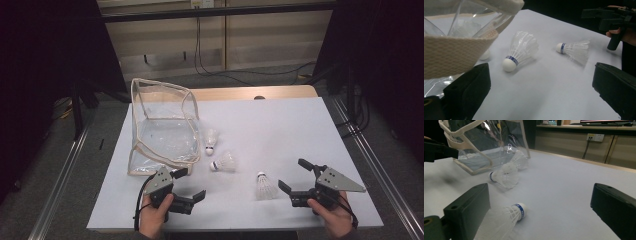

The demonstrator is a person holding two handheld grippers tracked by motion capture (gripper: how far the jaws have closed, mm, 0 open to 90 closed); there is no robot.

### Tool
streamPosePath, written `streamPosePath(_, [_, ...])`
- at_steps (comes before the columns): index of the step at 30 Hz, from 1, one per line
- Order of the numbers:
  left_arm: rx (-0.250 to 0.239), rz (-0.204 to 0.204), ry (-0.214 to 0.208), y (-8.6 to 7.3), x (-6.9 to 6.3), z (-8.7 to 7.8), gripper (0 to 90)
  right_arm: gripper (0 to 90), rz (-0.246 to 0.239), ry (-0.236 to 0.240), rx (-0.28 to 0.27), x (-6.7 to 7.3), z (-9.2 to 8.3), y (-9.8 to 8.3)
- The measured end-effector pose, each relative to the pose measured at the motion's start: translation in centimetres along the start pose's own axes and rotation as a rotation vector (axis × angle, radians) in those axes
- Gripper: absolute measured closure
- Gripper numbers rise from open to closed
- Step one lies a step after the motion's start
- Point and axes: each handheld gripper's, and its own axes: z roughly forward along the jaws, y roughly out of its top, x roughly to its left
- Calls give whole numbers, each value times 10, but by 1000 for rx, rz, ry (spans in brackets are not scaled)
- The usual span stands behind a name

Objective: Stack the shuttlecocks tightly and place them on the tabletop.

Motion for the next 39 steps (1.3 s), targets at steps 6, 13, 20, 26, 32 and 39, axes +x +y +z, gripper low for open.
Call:
streamPosePath(6, [2,10,-12,3,-3,6,20,18,-2,0,0,0,0,0])
streamPosePath(13, [-7,8,-28,9,-11,15,18,20,-2,1,2,0,0,0])
streamPosePath(20, [3,31,-48,16,-20,26,19,21,-3,0,3,0,0,0])
streamPosePath(26, [0,26,-58,21,-25,36,19,23,-2,3,3,0,0,0])
streamPosePath(32, [26,60,-66,28,-34,49,20,24,-5,2,6,0,-1,0])
streamPosePath(39, [35,51,-86,34,-40,61,20,25,-6,2,9,0,-1,0])
